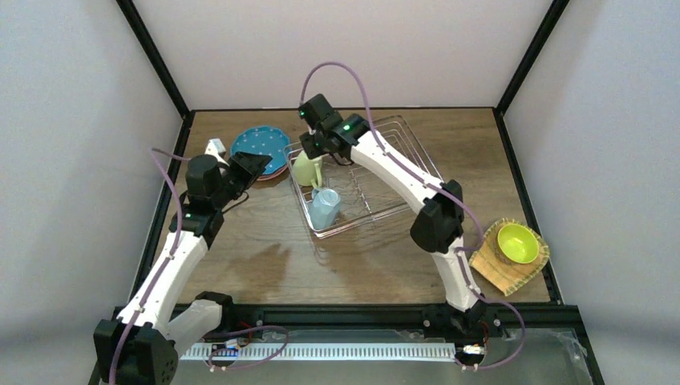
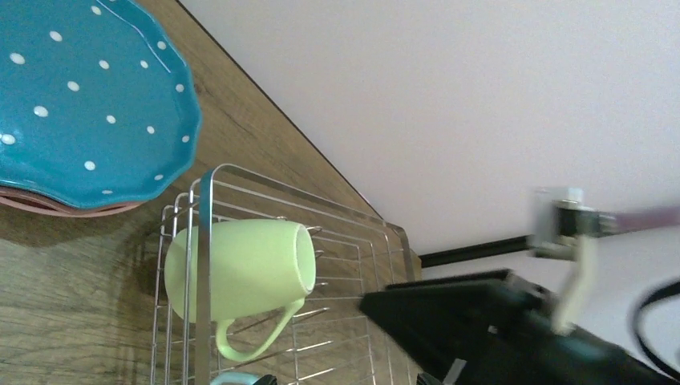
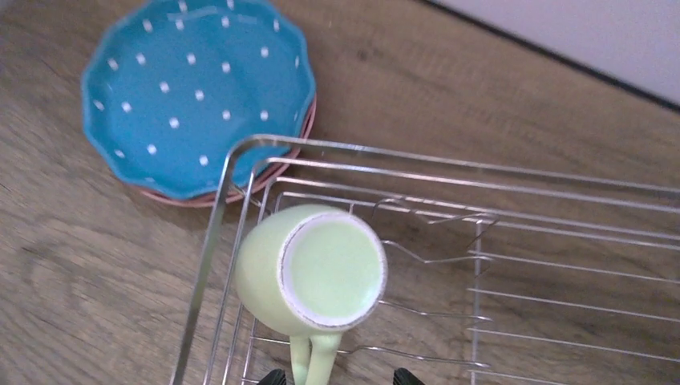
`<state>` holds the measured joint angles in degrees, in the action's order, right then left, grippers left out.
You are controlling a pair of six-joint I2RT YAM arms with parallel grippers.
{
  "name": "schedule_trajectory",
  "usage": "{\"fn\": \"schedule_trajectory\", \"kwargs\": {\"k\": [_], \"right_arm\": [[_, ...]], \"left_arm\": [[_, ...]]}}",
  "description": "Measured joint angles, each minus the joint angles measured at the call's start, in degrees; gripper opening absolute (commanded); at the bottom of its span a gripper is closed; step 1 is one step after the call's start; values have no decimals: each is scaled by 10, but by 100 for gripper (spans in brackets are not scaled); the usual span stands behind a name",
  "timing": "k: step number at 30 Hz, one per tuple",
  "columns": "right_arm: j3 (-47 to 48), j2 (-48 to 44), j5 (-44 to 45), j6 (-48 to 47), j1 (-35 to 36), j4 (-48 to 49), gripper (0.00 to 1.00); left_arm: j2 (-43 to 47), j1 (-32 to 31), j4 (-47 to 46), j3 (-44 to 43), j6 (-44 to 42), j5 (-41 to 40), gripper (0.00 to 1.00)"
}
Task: Load the mixed dishes into the dish rack
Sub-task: Grab the bowl at the corner of the board.
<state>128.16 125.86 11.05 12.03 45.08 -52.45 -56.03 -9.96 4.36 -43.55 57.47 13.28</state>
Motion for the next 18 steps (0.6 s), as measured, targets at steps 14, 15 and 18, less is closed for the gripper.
{"fn": "schedule_trajectory", "kwargs": {"k": [14, 15, 18], "right_arm": [[-117, -166, 29, 54, -27, 24, 78], [-140, -178, 29, 63, -35, 30, 78], [-214, -213, 30, 90, -68, 46, 79]], "left_arm": [[-82, 0, 79, -29, 81, -88, 100], [-95, 0, 90, -34, 86, -94, 100], [-129, 3, 116, -46, 105, -107, 100]]}}
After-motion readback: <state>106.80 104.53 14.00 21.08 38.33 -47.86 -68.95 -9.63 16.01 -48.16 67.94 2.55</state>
